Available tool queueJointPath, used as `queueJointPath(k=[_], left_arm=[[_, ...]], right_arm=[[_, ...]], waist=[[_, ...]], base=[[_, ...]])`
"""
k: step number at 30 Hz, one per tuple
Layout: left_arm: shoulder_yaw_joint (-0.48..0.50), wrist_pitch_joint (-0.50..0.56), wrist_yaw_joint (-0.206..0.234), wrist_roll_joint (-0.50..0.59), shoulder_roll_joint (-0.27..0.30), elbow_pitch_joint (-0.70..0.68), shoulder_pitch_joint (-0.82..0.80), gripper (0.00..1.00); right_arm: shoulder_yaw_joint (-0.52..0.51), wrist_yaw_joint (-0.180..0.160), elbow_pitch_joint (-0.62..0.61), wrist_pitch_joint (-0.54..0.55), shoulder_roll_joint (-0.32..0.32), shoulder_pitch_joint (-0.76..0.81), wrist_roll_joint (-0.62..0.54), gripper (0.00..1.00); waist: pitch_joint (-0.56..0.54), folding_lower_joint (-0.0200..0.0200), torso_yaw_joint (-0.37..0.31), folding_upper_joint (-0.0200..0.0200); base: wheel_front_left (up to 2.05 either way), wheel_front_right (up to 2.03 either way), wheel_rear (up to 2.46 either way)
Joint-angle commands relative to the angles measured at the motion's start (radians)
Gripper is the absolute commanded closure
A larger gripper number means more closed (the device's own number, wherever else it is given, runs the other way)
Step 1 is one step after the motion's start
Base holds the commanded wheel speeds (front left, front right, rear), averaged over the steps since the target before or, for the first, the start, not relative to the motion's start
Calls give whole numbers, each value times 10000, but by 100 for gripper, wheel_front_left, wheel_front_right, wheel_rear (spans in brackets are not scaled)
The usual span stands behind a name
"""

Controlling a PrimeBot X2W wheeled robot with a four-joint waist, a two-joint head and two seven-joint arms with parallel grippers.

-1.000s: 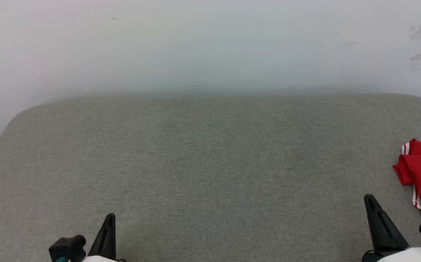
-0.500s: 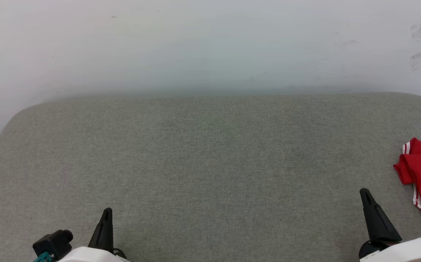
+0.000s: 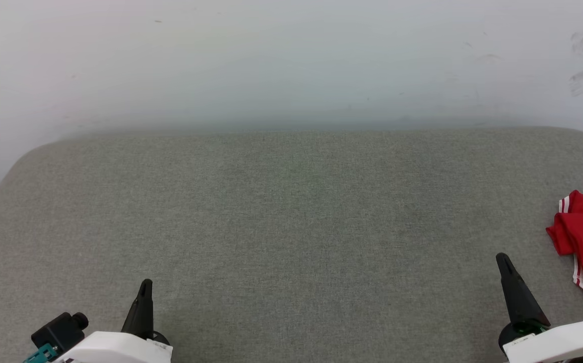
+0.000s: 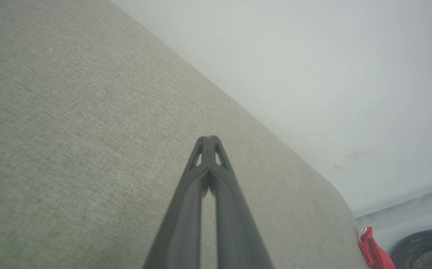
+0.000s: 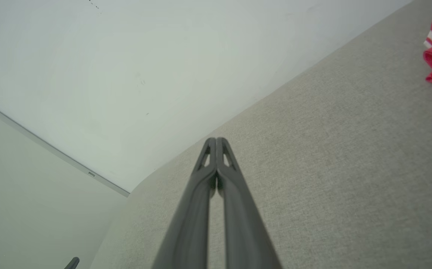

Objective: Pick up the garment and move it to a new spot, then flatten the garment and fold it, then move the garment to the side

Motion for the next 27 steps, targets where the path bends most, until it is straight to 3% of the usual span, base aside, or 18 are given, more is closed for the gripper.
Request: queueJointPath(k=[1, 27], left_arm=[[40, 51, -73, -239, 6, -97, -286, 100], [364, 908, -223, -3492, -131, 0, -751, 100]], right_arm=[[-3, -1, -38, -3, -109, -248, 260, 100], [-20, -3, 1111, 121, -138, -1013, 3564, 100]], waist=[[3, 0, 1, -1], [94, -1, 31, -1]], base=[[0, 0, 0], [0, 0, 0]])
